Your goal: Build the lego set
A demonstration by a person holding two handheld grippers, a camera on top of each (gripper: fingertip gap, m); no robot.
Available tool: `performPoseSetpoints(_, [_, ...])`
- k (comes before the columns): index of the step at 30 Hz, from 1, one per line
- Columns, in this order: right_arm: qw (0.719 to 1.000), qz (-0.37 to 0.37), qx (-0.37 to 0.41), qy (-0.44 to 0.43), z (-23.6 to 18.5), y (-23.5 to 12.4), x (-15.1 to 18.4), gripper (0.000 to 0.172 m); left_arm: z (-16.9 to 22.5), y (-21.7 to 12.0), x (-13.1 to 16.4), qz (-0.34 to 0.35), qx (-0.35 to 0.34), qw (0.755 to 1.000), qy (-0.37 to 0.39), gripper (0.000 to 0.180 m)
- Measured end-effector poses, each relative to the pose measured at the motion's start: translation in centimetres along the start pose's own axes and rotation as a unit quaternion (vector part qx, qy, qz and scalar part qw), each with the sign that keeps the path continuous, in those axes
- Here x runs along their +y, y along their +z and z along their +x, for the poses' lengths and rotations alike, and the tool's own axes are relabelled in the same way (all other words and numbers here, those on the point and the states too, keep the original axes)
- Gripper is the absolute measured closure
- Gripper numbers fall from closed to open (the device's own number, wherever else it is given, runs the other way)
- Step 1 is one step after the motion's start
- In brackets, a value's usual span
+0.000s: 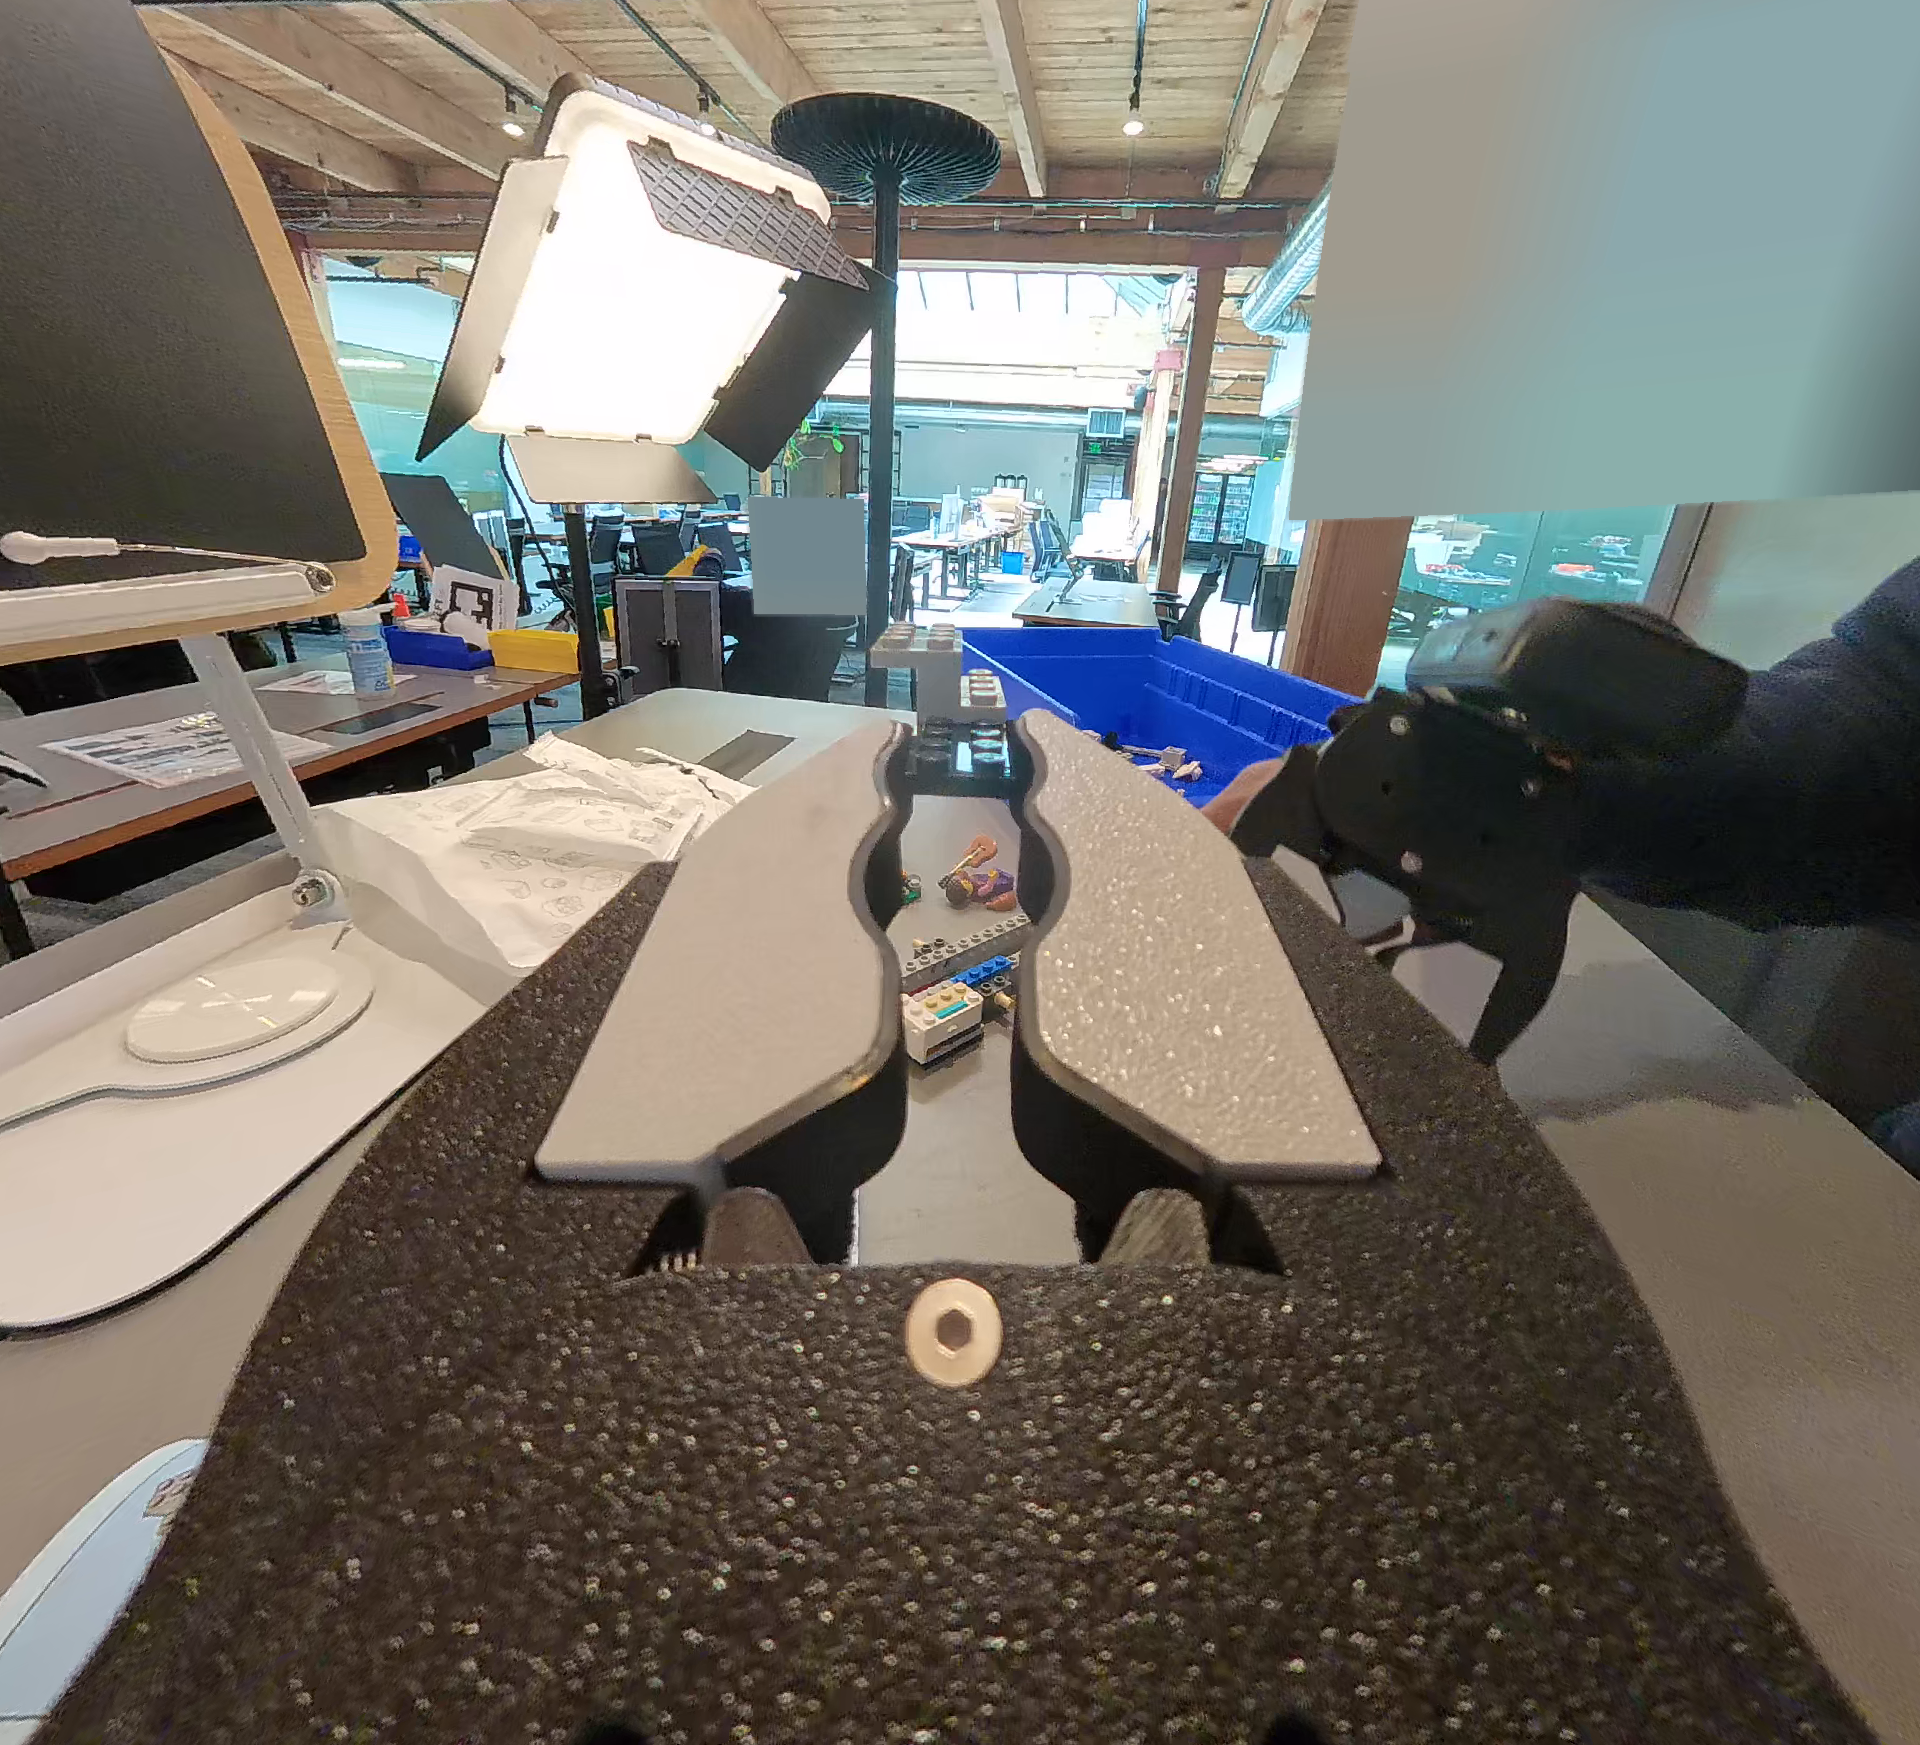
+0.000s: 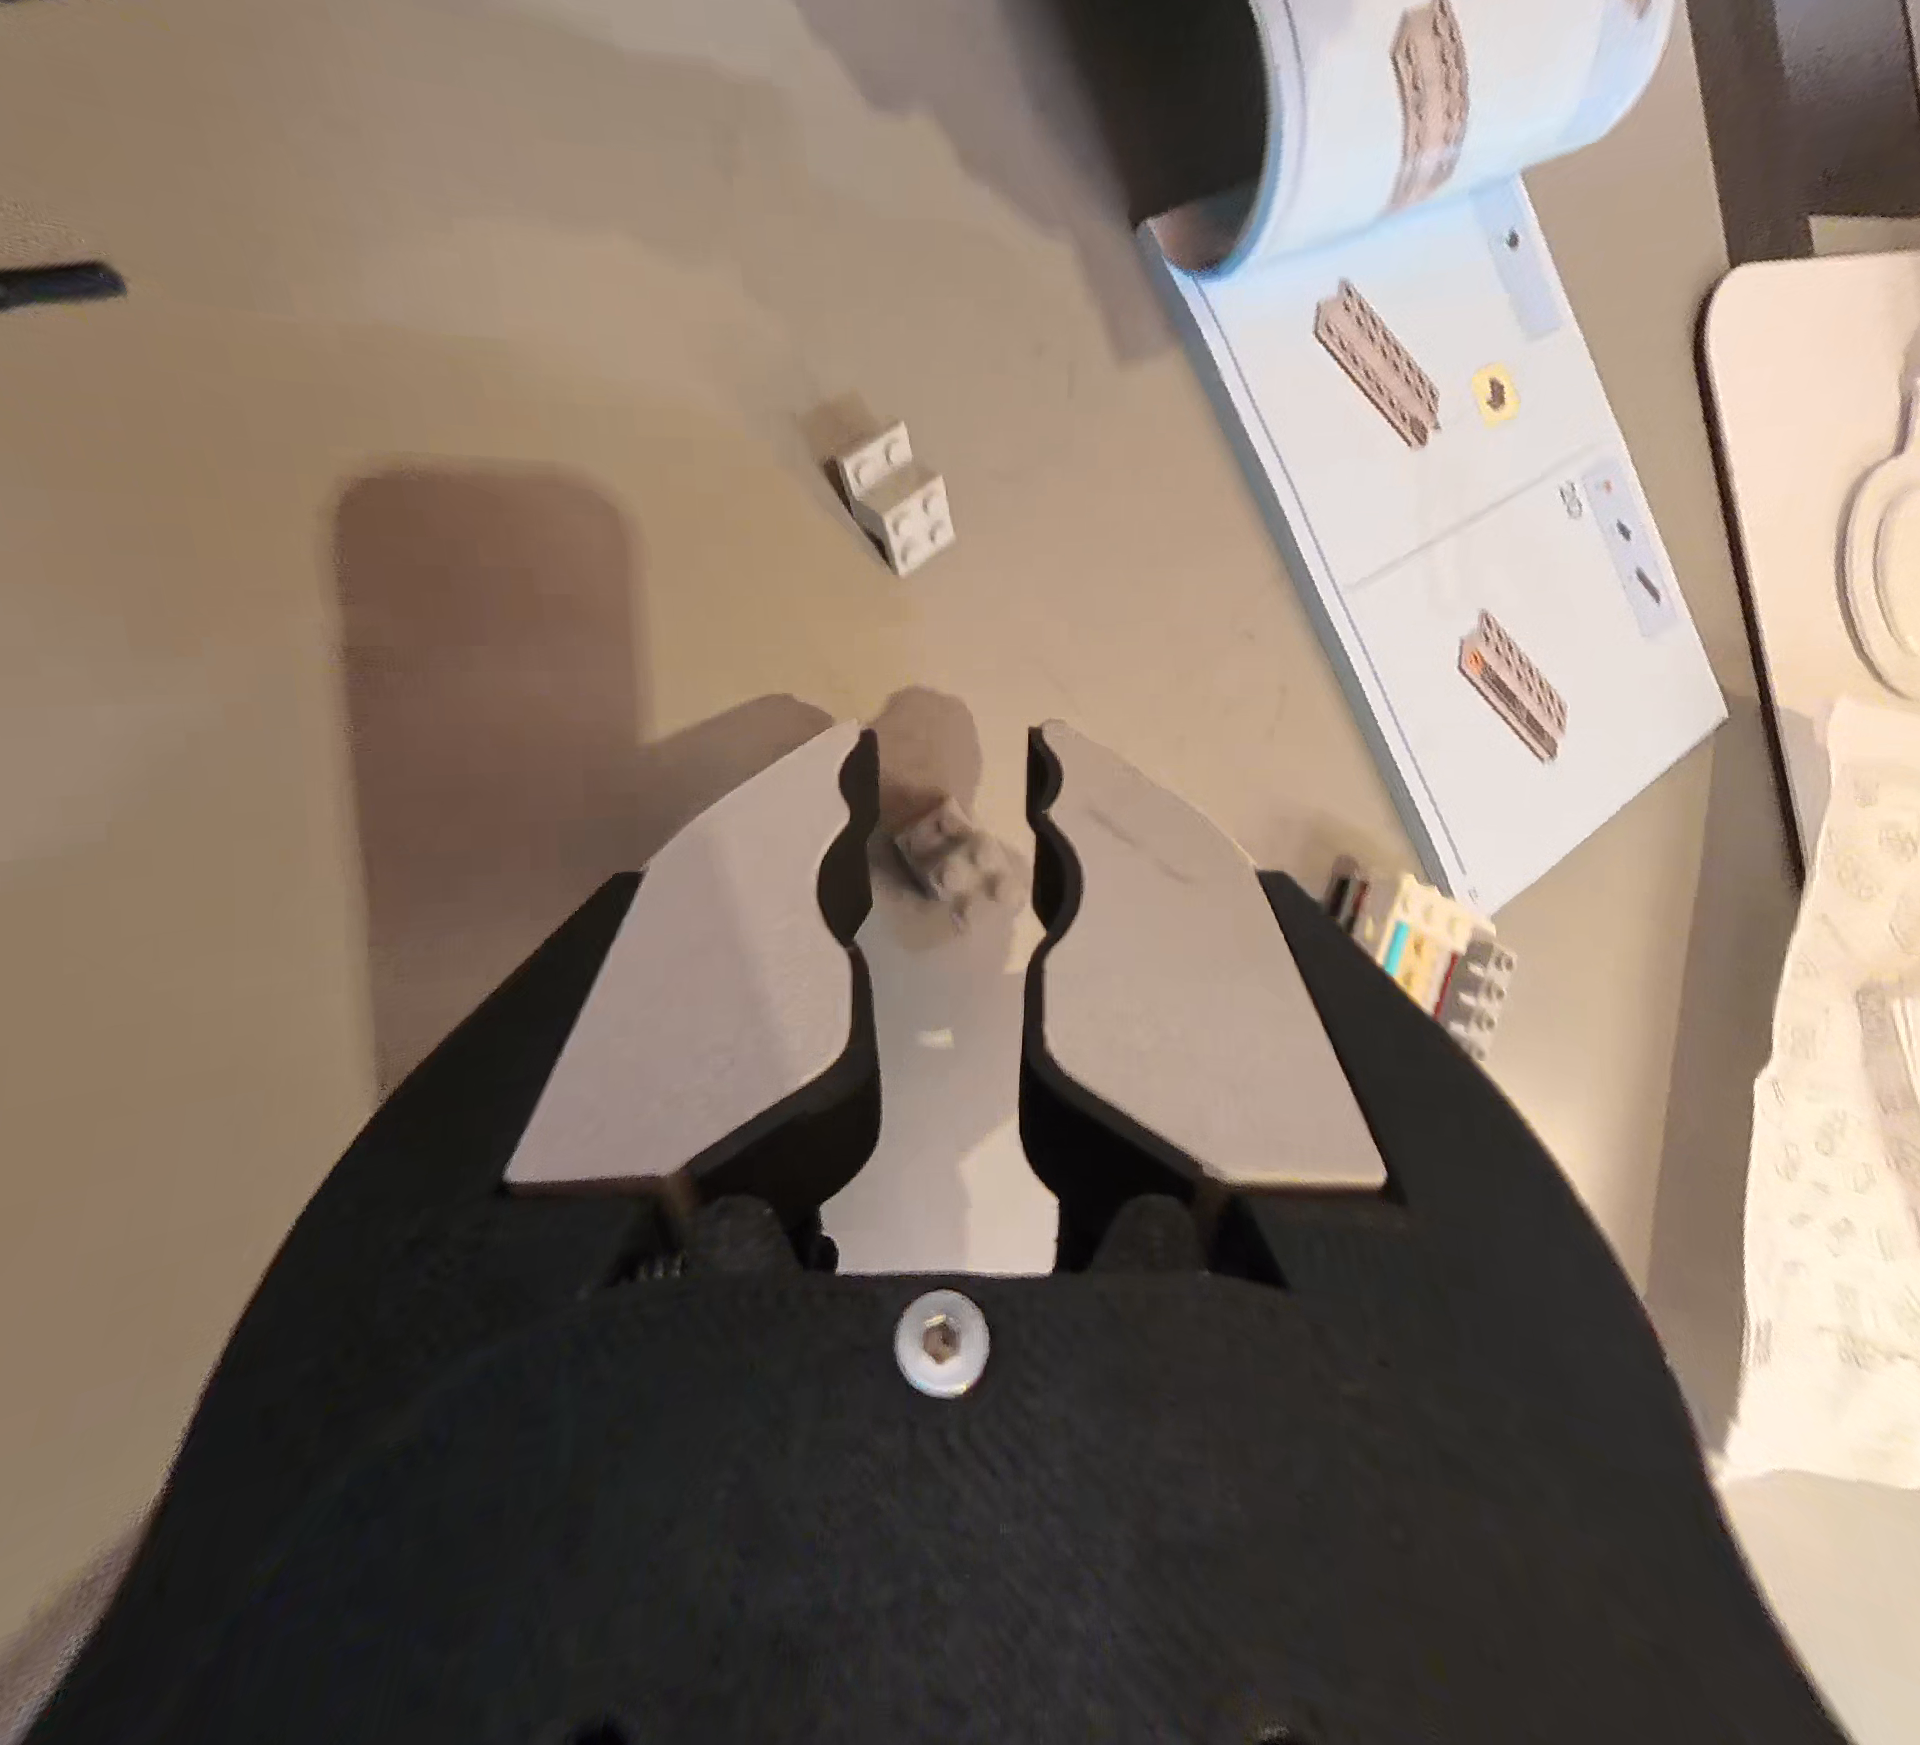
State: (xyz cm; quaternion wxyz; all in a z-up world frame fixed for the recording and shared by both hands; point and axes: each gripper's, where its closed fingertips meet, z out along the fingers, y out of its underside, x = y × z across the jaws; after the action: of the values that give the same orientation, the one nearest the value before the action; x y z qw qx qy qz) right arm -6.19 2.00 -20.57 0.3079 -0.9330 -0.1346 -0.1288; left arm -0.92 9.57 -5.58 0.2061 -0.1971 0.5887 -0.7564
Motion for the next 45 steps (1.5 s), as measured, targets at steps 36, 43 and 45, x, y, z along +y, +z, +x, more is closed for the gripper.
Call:
performPoseSetpoints(36, [0.991,0.000,-0.130,0.039,0.3,5.1,-3.4,0.135,-0.4,-0.6,-0.5,0.009,-0.004,1.000,-0.002,0.163])
performPoseSetpoints(43, [0.992,0.012,-0.125,0.008,0.1,5.2,-3.9,0.138,-0.4,-0.5,-0.3,0.006,-0.002,1.000,-0.003,0.163])
performPoseSetpoints(45, [0.991,0.016,-0.133,0.007,0.0,5.1,-4.1,0.139,-0.4,-0.5,-0.3,0.005,-0.003,1.000,-0.003,0.163])
